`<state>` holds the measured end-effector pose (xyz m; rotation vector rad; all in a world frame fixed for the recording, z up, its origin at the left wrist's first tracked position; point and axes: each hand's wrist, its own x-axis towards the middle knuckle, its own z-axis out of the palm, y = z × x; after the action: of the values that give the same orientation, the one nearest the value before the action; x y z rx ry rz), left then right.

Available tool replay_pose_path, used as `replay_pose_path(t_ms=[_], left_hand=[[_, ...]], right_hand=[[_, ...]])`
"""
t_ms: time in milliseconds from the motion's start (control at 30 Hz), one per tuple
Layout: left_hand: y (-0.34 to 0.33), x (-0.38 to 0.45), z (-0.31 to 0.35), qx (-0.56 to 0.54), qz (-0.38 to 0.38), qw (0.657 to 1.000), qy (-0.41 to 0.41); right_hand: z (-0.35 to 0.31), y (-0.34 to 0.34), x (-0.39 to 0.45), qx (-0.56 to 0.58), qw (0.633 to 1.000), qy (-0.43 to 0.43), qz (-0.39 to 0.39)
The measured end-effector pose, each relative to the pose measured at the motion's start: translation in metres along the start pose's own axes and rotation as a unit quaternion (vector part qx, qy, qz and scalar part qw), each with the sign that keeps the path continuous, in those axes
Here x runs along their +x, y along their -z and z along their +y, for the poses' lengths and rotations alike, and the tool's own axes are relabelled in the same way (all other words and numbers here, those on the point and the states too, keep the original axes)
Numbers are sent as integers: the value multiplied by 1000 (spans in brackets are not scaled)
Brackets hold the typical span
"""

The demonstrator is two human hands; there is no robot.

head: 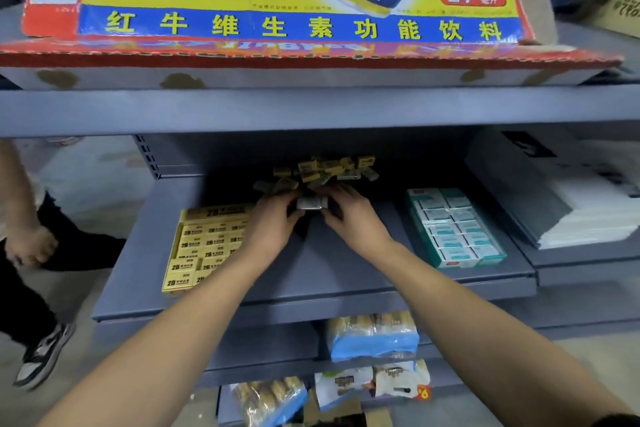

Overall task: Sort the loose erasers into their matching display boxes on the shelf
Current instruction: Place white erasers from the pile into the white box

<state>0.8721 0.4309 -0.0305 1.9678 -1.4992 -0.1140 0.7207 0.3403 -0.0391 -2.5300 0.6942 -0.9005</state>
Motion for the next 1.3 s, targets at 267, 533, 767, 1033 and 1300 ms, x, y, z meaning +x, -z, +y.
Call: replay_pose_path(t_ms=[267,533,767,1033,1300], left_hand=[[0,3,1,-16,15,1000,-11],[-6,4,12,-22,-15,999,-24],[-7,2,19,-33,31,998,-51],[4,-11,9,-48,60,996,-51],[5,-17,4,-35,64,997,-1]], right_hand=[[-6,5,14,149,972,-176,-38],[-3,15,11,378,882,-278,40],[5,25,-3,80,995,-47,37],[-2,13,-5,-1,998,51,29],[-5,18,-6,-20,997,44,57]])
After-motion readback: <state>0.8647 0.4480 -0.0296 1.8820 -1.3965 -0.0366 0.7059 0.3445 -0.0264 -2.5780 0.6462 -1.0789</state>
